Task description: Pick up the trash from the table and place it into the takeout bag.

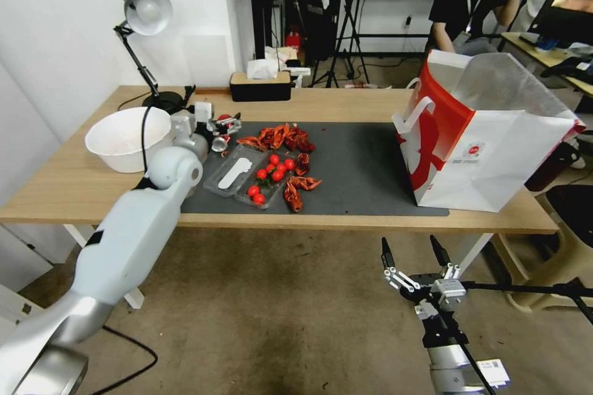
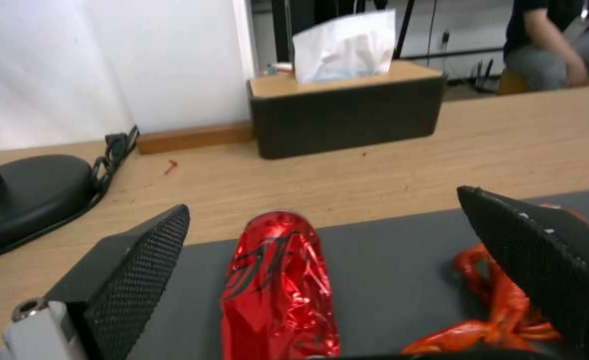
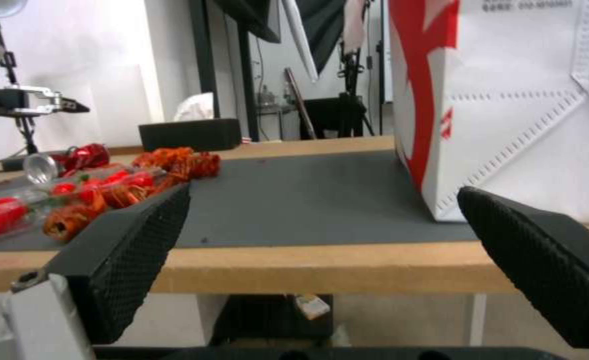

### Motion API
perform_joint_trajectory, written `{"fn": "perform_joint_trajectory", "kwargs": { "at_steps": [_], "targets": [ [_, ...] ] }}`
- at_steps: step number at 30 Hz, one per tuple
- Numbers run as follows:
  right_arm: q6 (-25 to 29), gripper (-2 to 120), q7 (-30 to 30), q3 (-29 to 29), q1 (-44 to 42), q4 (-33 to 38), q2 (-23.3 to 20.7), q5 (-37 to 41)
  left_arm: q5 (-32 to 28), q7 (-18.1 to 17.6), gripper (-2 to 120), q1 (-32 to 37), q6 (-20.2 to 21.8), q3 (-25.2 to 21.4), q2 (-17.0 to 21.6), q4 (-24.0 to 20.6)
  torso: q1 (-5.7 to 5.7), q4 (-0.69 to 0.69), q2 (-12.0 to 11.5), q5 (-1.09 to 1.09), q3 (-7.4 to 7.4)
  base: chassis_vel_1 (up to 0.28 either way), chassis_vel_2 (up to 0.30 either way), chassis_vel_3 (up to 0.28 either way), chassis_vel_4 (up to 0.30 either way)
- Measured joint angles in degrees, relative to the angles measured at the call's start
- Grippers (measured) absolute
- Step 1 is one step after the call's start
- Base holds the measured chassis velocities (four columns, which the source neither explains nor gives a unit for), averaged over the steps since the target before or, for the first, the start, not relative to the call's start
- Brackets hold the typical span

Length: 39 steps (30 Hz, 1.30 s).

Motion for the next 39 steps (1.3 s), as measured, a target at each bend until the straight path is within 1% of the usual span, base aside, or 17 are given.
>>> {"fn": "perform_joint_trajectory", "kwargs": {
  "at_steps": [2, 5, 8, 13, 16, 17, 21, 27, 29, 30, 32, 33, 35, 36, 37, 39],
  "targets": [
    [0.39, 100, 0.0, 0.26, 0.02, -0.73, -0.14, 0.41, 0.01, 0.44, 100, -0.77, 1.21, 0.33, -0.38, 2.12, 0.0, 0.01, 0.0, -0.01, 0.0, 0.0, 0.0, 0.0, 0.0],
    [0.48, 100, 0.0, 0.28, 0.05, -0.88, -0.16, 0.48, 0.01, 0.47, 100, -0.88, 1.46, 0.43, -0.53, 2.76, 0.0, 0.0, 0.0, -0.01, 0.0, 0.0, 0.0, 0.0, 0.0],
    [0.61, 100, -0.01, 0.27, 0.33, -1.36, -0.17, 0.56, -1.27, 1.31, 100, -1.26, 2.33, 0.7, -0.78, 4.76, -0.01, 0.01, 0.0, -0.01, 0.0, 0.0, 0.0, 0.0, 0.0],
    [0.83, 100, -0.05, 0.11, 0.47, -1.69, -0.11, 0.57, -2.37, 2.07, 100, -1.9, 3.36, 0.88, -1.01, 6.58, -0.01, 0.0, 0.0, 0.0, 0.0, 0.0, 0.0, 0.0, 0.0],
    [1.22, 100, -0.1, 0.09, 0.23, -1.89, -0.05, 0.57, -4.93, 2.13, 100, -2.44, 5.33, 0.75, -1.26, 7.64, -0.01, 0.0, 0.0, 0.0, 0.0, 0.0, 0.0, 0.0, 0.0],
    [1.22, 100, -0.1, 0.09, 0.23, -1.89, -0.05, 0.57, -4.93, 2.13, 100, -2.44, 5.33, 0.75, -1.26, 7.64, -0.01, 0.0, 0.0, 0.0, 0.0, 0.0, 0.0, 0.0, 0.0],
    [1.4, 100, -0.12, 0.26, -0.06, -1.75, -0.05, 0.57, -7.5, 0.84, 100, -3.0, 7.67, 0.39, -1.49, 8.6, -0.01, 0.0, 0.0, 0.0, 0.0, 0.0, 0.0, 0.0, 0.0],
    [1.44, 100, -0.13, 0.31, -0.13, -1.65, -0.06, 0.56, -9.24, -0.75, 99, -3.45, 9.03, 0.3, -1.64, 9.05, -0.01, 0.0, 0.0, 0.0, 0.0, 0.0, 0.0, 0.0, 0.0],
    [1.44, 100, -0.12, 0.27, -0.06, -1.65, -0.03, 0.53, -10.12, -1.9, 90, -3.59, 10.24, 0.2, -1.8, 9.32, -0.01, 0.0, 0.0, -0.01, 0.0, 0.0, 0.0, 0.0, 0.0],
    [1.44, 100, -0.12, 0.27, -0.06, -1.65, -0.03, 0.53, -10.12, -1.9, 90, -3.59, 10.24, 0.2, -1.8, 9.32, -0.01, 0.0, 0.0, -0.01, 0.0, 0.0, 0.0, 0.0, 0.0],
    [1.44, 100, -0.14, 0.16, -0.01, -1.65, 0.05, 0.48, -10.6, -2.31, 80, -3.59, 10.95, 0.1, -1.76, 9.36, -0.01, 0.0, 0.0, 0.0, -0.01, 0.0, 0.0, 0.0, 0.0],
    [1.44, 100, -0.14, 0.16, -0.01, -1.65, 0.05, 0.48, -10.6, -2.31, 80, -3.59, 10.95, 0.1, -1.76, 9.36, -0.01, 0.0, 0.0, 0.0, -0.01, 0.0, 0.0, 0.0, 0.0],
    [1.43, 100, -0.15, 0.13, -0.01, -1.67, 0.08, 0.42, -10.73, -2.4, 68, -3.54, 10.99, 0.01, -1.59, 9.51, -0.01, 0.0, 0.0, -0.01, 0.0, 0.0, 0.0, 0.0, 0.0],
    [1.43, 100, -0.16, 0.11, -0.02, -1.67, 0.08, 0.41, -10.82, -2.41, 64, -3.51, 10.91, -0.07, -1.49, 9.51, -0.01, 0.0, 0.0, -0.01, 0.0, 0.0, 0.0, 0.0, 0.0],
    [1.43, 100, -0.16, 0.11, -0.02, -1.67, 0.08, 0.41, -10.82, -2.41, 64, -3.51, 10.91, -0.07, -1.49, 9.51, -0.01, 0.0, 0.0, -0.01, 0.0, 0.0, 0.0, 0.0, 0.0],
    [1.42, 100, -0.16, 0.09, -0.03, -1.69, 0.1, 0.37, -10.5, -2.42, 56, -3.41, 10.0, -0.09, -1.15, 9.41, -0.01, 0.0, 0.0, 0.0, 0.0, 0.0, 0.0, 0.0, 0.0]
  ]
}}
